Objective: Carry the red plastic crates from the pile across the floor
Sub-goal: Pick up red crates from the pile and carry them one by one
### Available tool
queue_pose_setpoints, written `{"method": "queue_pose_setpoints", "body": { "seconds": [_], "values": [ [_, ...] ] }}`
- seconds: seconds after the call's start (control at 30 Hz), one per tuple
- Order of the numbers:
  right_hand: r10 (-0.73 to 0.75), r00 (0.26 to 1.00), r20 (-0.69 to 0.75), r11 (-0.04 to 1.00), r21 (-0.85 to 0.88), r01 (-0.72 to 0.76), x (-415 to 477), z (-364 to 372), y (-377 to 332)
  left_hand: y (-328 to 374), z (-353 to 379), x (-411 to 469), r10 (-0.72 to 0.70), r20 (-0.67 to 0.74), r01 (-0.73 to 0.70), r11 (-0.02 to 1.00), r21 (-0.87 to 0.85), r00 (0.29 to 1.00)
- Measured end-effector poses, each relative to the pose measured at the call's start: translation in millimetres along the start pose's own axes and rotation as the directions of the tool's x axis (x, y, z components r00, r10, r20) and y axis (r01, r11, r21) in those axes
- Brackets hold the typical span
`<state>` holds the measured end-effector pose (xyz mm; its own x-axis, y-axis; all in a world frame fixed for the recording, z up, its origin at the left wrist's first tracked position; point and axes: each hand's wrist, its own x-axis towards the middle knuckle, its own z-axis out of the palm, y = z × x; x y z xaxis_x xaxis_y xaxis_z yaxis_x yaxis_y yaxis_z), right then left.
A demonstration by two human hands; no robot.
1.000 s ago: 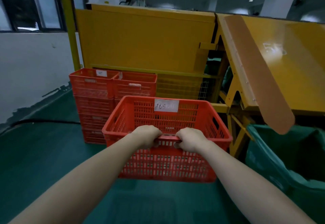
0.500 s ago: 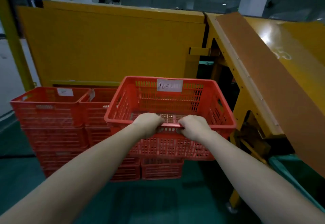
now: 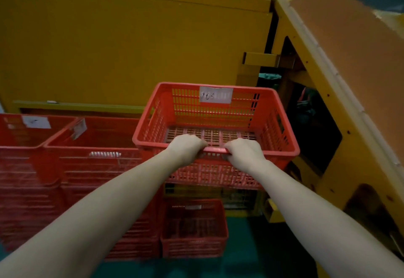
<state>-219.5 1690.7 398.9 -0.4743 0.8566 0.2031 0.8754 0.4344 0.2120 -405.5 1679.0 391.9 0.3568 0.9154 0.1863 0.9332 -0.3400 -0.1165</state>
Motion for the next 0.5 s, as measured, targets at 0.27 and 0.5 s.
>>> {"method": "queue_pose_setpoints", "body": {
  "seconds": [0.27,0.5],
  "values": [
    [0.051,0.988,0.148,0.997,0.046,-0.058,113.7,142.4,59.3,-24.1,131.2,131.6,-0.014,0.134,0.027,0.995,-0.091,0.991],
    [0.126,0.964,0.234,0.987,0.072,-0.146,125.3,303.9,34.1,-29.3,292.7,148.6,0.012,0.255,0.024,0.990,-0.138,0.967]
  ]
}}
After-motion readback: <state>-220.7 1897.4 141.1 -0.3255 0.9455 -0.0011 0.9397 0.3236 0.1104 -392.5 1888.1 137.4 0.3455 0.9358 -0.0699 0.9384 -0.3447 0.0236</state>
